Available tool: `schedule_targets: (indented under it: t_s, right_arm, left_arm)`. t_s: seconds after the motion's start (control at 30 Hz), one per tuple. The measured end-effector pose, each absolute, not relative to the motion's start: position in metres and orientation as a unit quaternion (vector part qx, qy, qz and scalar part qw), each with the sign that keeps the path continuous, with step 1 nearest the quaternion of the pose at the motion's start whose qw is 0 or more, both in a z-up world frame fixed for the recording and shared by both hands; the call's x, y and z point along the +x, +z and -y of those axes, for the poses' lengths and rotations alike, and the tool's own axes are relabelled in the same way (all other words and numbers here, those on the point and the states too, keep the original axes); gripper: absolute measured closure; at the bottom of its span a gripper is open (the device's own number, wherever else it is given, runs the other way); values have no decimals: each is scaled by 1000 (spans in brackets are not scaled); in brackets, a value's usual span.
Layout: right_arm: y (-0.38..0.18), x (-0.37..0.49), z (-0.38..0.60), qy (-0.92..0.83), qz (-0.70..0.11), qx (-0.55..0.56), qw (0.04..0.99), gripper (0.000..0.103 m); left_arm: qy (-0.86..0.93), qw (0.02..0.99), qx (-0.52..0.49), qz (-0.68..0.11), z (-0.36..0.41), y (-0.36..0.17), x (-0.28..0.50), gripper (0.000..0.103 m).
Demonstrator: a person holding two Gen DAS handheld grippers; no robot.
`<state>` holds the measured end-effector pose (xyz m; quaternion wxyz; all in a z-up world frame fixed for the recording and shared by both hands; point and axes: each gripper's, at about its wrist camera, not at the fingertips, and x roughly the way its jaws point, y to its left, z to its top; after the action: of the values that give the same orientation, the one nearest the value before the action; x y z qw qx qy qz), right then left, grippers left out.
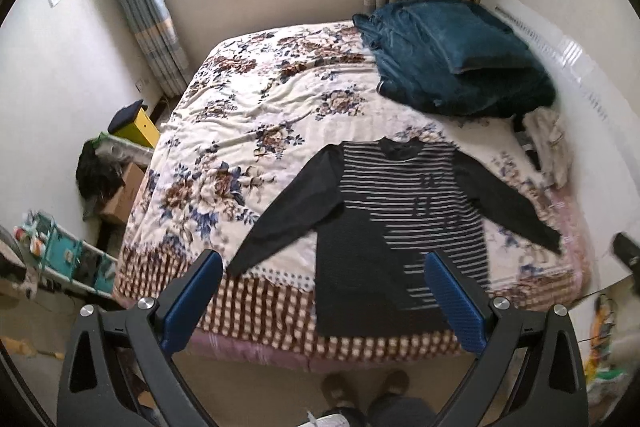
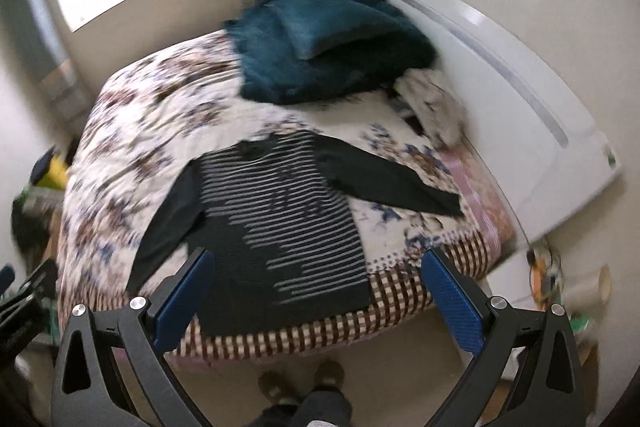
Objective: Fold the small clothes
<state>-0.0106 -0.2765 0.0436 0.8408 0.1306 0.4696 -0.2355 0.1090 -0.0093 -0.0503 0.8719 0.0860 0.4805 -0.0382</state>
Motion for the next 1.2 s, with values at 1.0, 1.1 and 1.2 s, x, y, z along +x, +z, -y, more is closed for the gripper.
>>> schedule_targets:
  t_s: [1.0, 1.1, 1.2]
  right_arm:
    - [-485, 44, 754, -480, -479, 453, 578, 0]
    - [-521, 24, 780, -496, -438, 502, 558, 0]
    - [-547, 2, 799, -509, -383, 558, 531, 1]
  left_arm:
    - [30, 751, 121, -648, 233, -480, 352, 0]
    - [34, 738, 134, -660, 243, -516, 360, 0]
    - [39, 731, 130, -669, 248, -538, 366, 0]
